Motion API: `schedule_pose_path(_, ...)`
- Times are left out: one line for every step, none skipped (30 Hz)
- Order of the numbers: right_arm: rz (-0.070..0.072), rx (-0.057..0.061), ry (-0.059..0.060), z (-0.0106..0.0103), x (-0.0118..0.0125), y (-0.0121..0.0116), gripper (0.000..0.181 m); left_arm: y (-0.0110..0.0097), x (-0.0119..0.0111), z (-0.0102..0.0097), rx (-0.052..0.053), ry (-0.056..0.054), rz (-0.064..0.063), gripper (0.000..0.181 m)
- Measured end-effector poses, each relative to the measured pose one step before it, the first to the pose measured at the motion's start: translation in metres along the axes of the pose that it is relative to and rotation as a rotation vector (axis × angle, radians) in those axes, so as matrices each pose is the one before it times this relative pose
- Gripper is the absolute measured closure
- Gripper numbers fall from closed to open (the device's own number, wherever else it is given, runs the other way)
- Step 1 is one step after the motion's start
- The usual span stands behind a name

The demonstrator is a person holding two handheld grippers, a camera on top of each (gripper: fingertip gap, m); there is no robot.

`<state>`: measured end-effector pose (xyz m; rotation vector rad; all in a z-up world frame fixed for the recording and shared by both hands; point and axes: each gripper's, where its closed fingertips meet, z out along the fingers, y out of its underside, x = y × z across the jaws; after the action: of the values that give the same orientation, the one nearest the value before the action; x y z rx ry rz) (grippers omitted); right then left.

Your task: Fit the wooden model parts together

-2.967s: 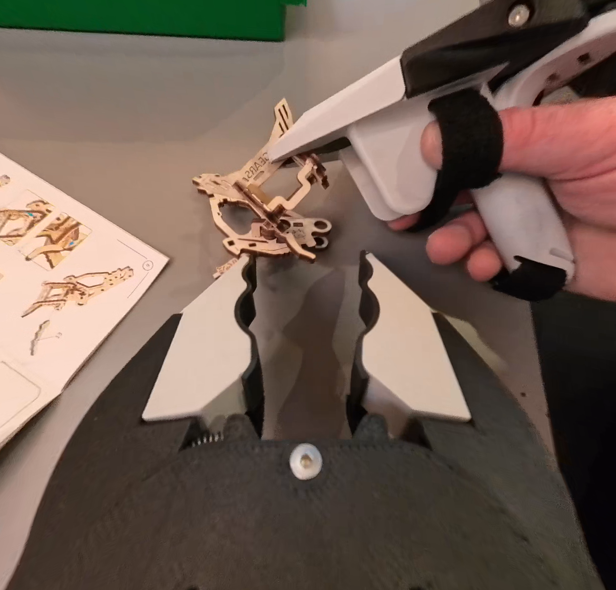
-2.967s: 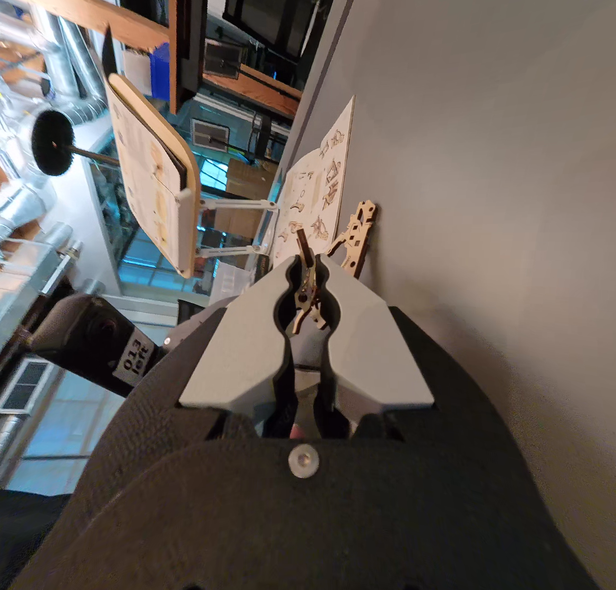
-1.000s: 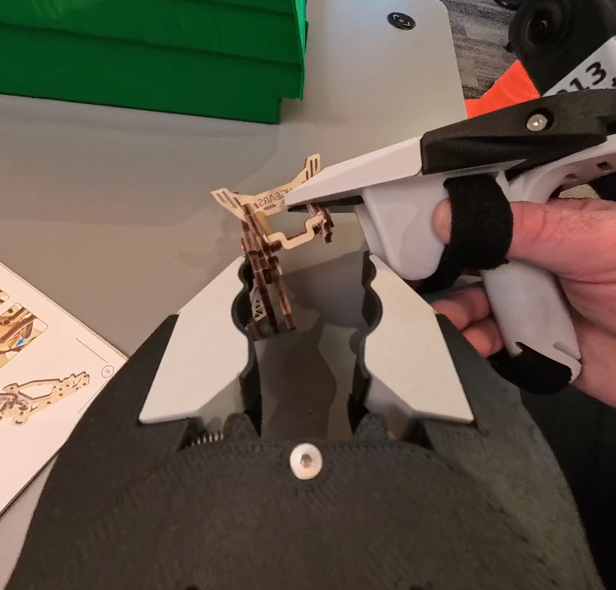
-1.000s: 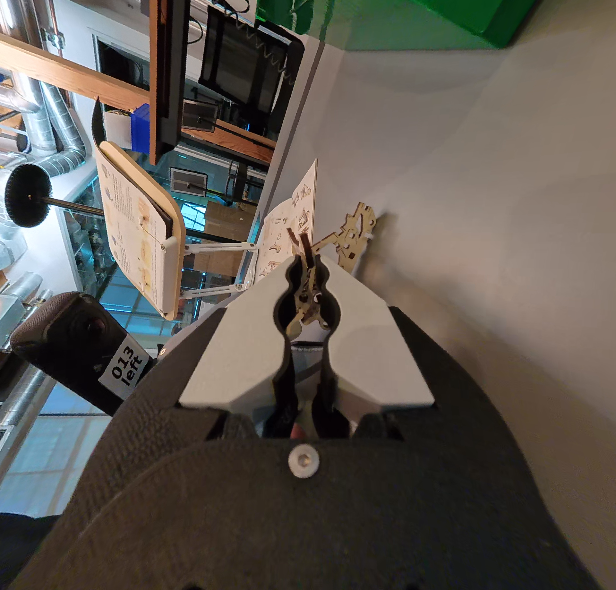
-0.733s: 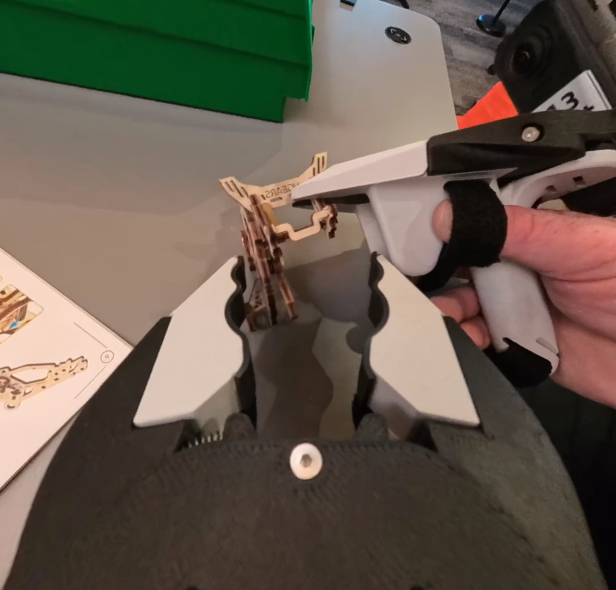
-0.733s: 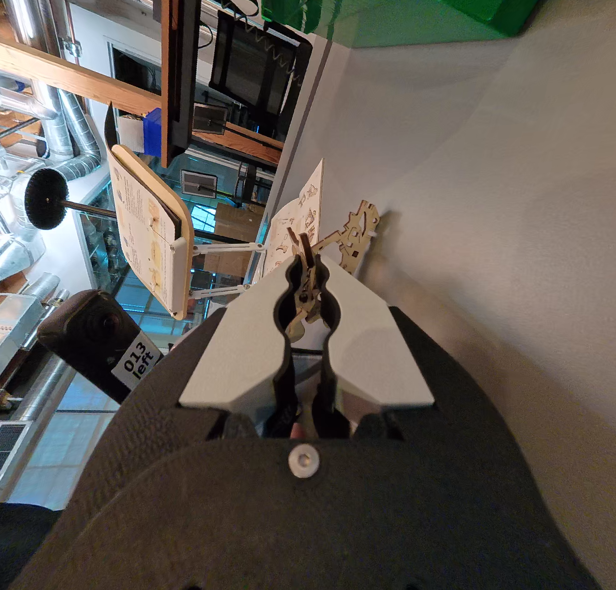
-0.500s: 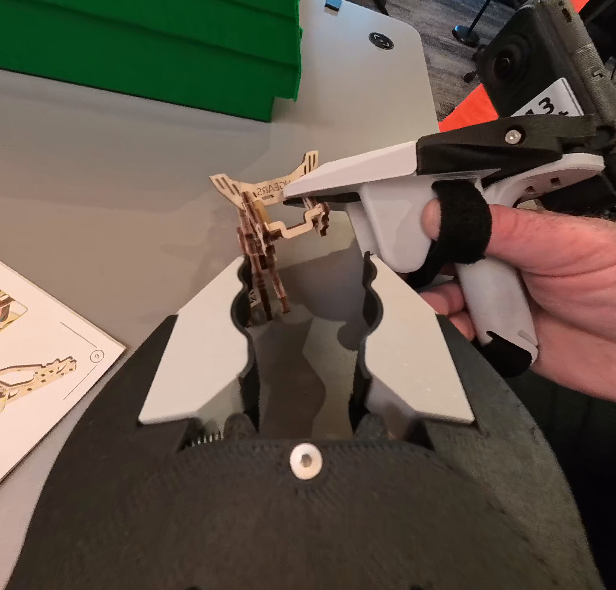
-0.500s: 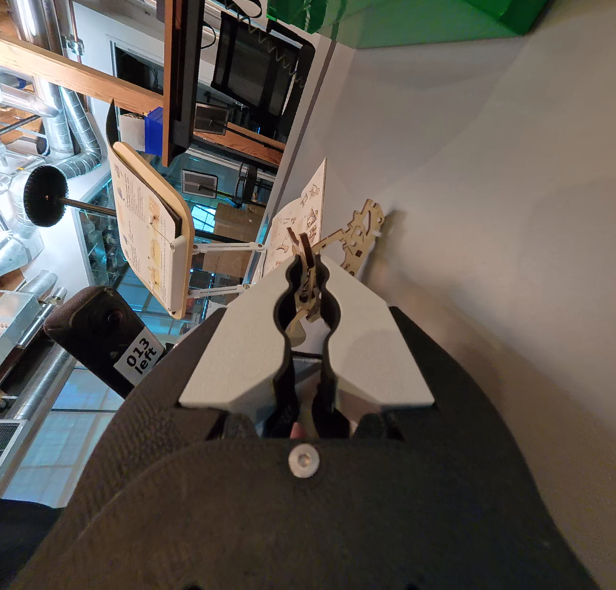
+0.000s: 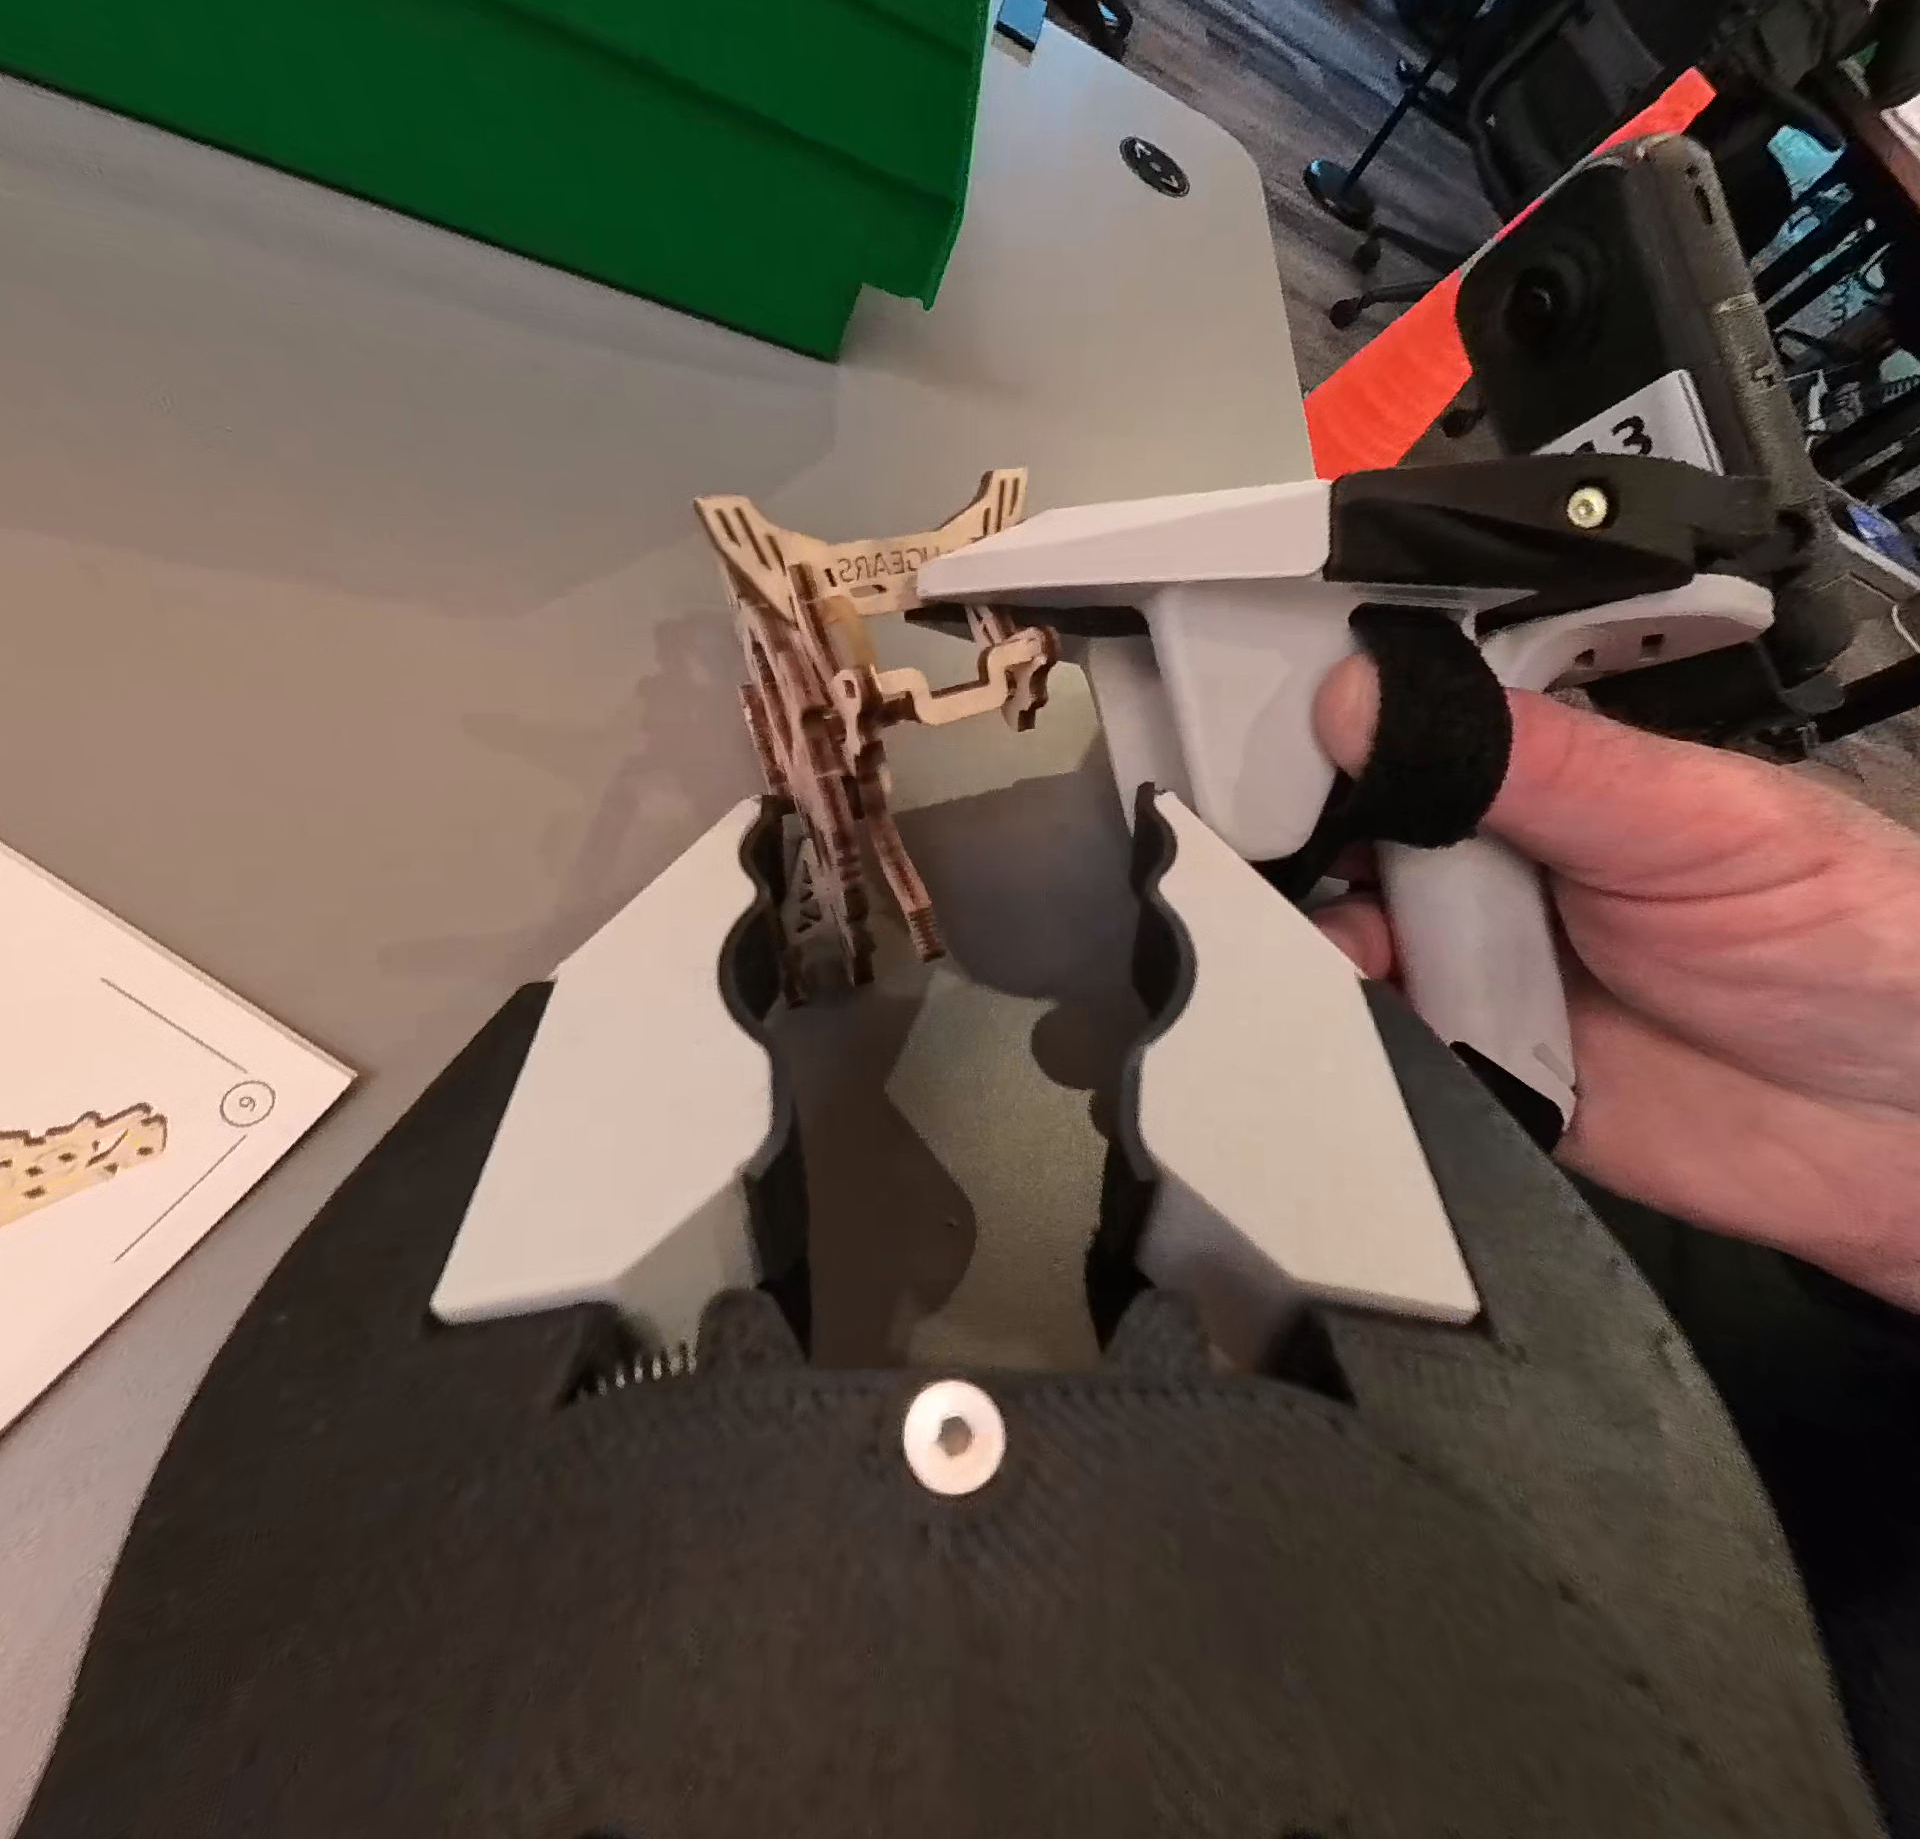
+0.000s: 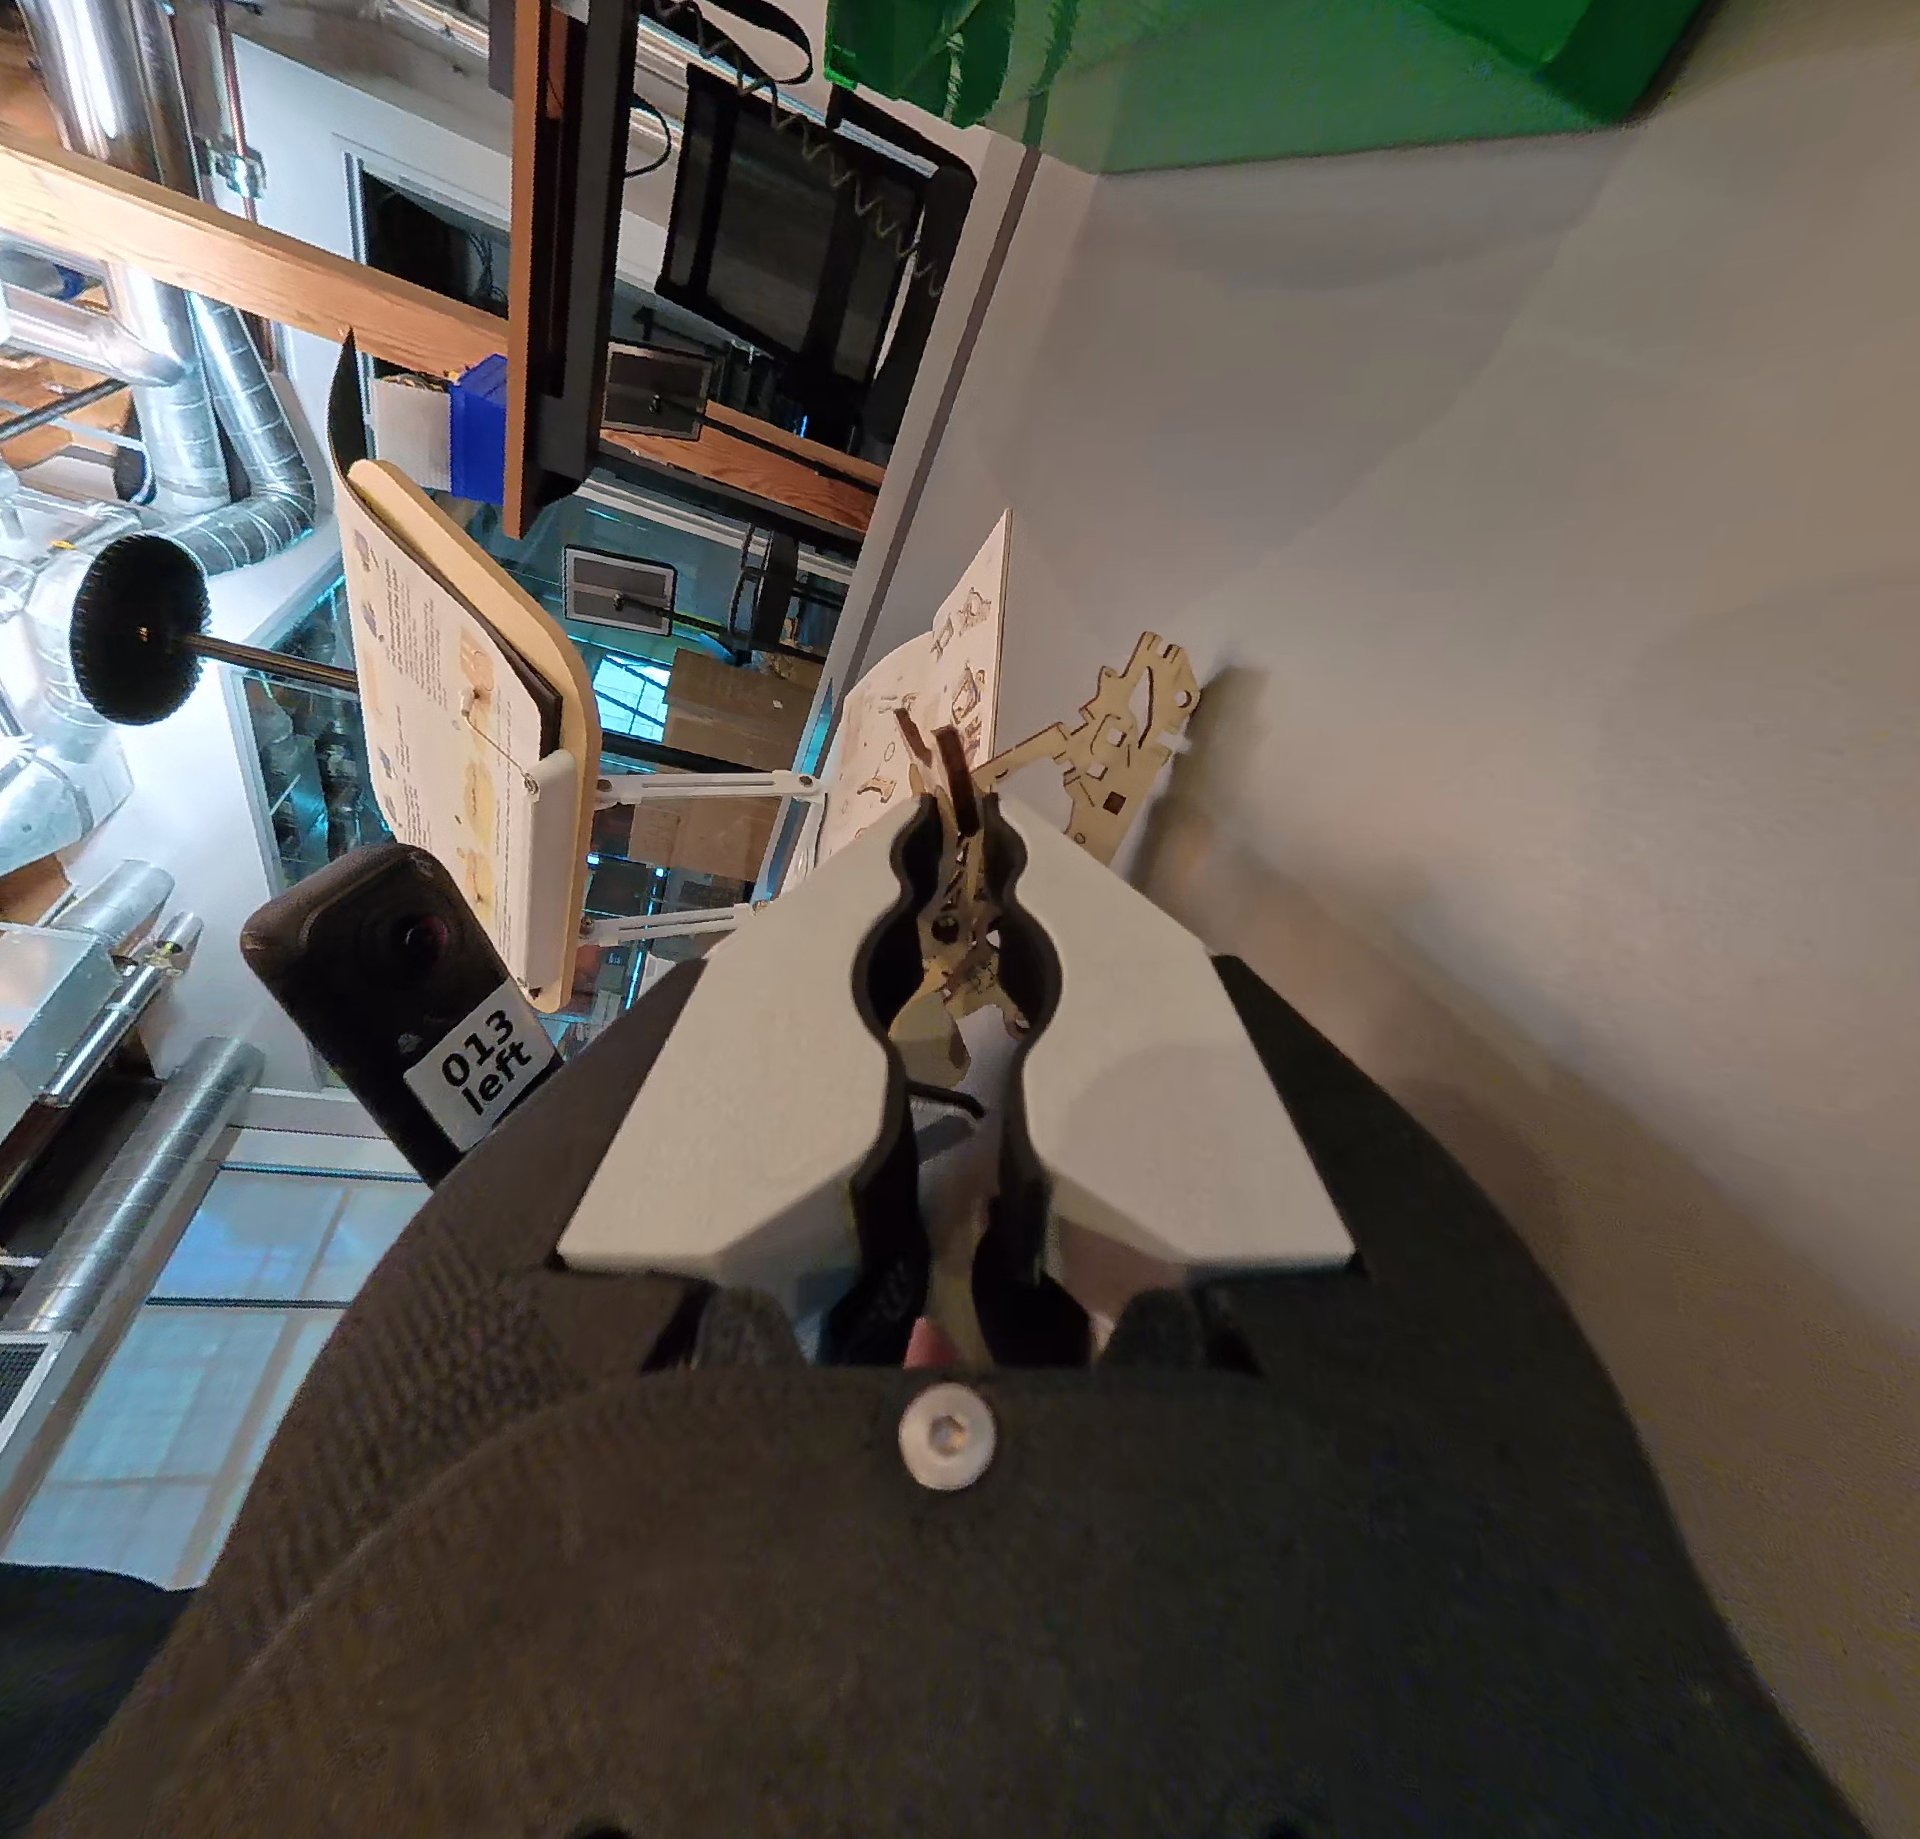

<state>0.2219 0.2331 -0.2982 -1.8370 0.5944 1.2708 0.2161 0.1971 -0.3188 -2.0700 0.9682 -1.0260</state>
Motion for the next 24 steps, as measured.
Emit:
schedule_pose_path(0.0043,0.0001,-0.0027,-0.00054,0.00035,-0.00016,0.177,-0.00057,-0.00006,-0.00045,0.0045,0.0,-0.0006,0.116)
schedule_pose_path(0.0084,-0.001,-0.005,-0.0007,0.00031,-0.00007,0.177,-0.00097,0.00036,-0.0009,0.0082,0.0039,-0.0008,0.116)
schedule_pose_path(0.0083,0.0029,-0.0077,-0.00119,-0.0004,-0.00052,0.176,-0.0011,0.00015,-0.00093,0.0088,0.002,0.0001,0.118)
schedule_pose_path(0.0022,0.0038,-0.0045,-0.0014,-0.00038,-0.00059,0.177,0.00095,0.00004,-0.00018,-0.0058,-0.0009,0.0059,0.121)
schedule_pose_path(-0.0019,-0.0009,-0.0005,-0.00116,0.00002,0.0001,0.176,0.00215,-0.00043,0.00043,-0.0149,-0.0071,0.0104,0.122)
schedule_pose_path(-0.0007,-0.0014,-0.0002,-0.00099,0.00028,0.00016,0.177,0.00045,0.00018,0.00007,-0.0029,-0.0069,0.0101,0.123)
schedule_pose_path(0.0012,0.0016,-0.0013,-0.00104,0.00058,-0.00058,0.176,-0.00061,0.00124,-0.00055,0.0051,-0.001,0.0137,0.126)
schedule_pose_path(0.0013,0.0008,-0.0013,-0.00092,0.00053,-0.00074,0.176,0.00073,0.00007,-0.00017,-0.0042,-0.0075,0.0121,0.126)
schedule_pose_path(0.0006,0.006,-0.0001,-0.00147,0.0005,-0.00159,0.176,0.00066,-0.00137,-0.00106,-0.0029,-0.0136,0.0089,0.124)
schedule_pose_path(-0.001,0.0061,-0.0003,-0.00192,-0.00002,-0.00184,0.177,-0.00179,-0.00164,-0.00326,0.0159,-0.0131,0.0121,0.123)
schedule_pose_path(-0.0027,0.004,-0.0031,-0.00239,-0.00101,-0.00179,0.176,-0.00212,-0.0015,-0.00474,0.0186,-0.0084,0.0127,0.126)
schedule_pose_path(-0.0062,0.0018,-0.0005,-0.0026,-0.00129,-0.00172,0.177,-0.00194,-0.00277,-0.00532,0.017,-0.0103,-0.0032,0.125)
schedule_pose_path(-0.0108,0.0055,-0.0006,-0.00319,-0.00262,-0.00269,0.176,-0.00333,-0.00022,-0.00594,0.0229,0.01,-0.0121,0.123)
schedule_pose_path(-0.0172,0.0078,-0.0069,-0.00361,-0.00497,-0.00372,0.177,-0.00642,0.00398,-0.00781,0.0371,0.0336,-0.0038,0.125)
schedule_pose_path(-0.0259,0.0043,-0.0105,-0.00354,-0.00721,-0.00377,0.177,-0.008,0.00463,-0.00866,0.0367,0.0217,0.0108,0.127)
schedule_pose_path(-0.0295,0.0,-0.0197,-0.00309,-0.00918,-0.00328,0.177,-0.01048,0.00745,-0.0091,0.0438,0.0273,0.0164,0.128)
schedule_pose_path(-0.0232,0.0033,-0.0406,-0.00309,-0.01255,-0.00334,0.177,-0.01271,0.01382,-0.00927,0.0503,0.0672,0.0027,0.131)
schedule_pose_path(-0.0139,0.0112,-0.0548,-0.00299,-0.01472,-0.00384,0.177,-0.01281,0.01519,-0.00801,0.0458,0.0704,-0.0156,0.132)
schedule_pose_path(-0.0071,0.0071,-0.046,-0.00211,-0.01313,-0.00249,0.177,-0.01304,0.0177,-0.00618,0.0493,0.0761,-0.0185,0.133)
schedule_pose_path(-0.0009,0.0002,-0.0384,-0.00059,-0.01167,-0.0004,0.178,-0.00984,0.01825,-0.00269,0.0331,0.0695,-0.016,0.133)
schedule_pose_path(0.0055,0.0063,-0.0441,0.00037,-0.01227,0.00053,0.177,-0.00243,0.01298,0.00101,-0.0075,0.0257,-0.007,0.133)
schedule_pose_path(0.0105,0.0063,-0.0465,0.00137,-0.01235,0.00203,0.176,0.00304,0.01438,0.00402,-0.0226,0.0299,0.0063,0.134)
schedule_pose_path(0.0041,0.006,-0.0411,0.00168,-0.01148,0.00235,0.177,0.00741,0.01667,0.00688,-0.033,0.0418,-0.0017,0.134)
schedule_pose_path(-0.0014,0.0131,-0.0365,0.00128,-0.01061,0.00064,0.177,0.01075,0.01216,0.00901,-0.0428,0.0036,0.0102,0.129)
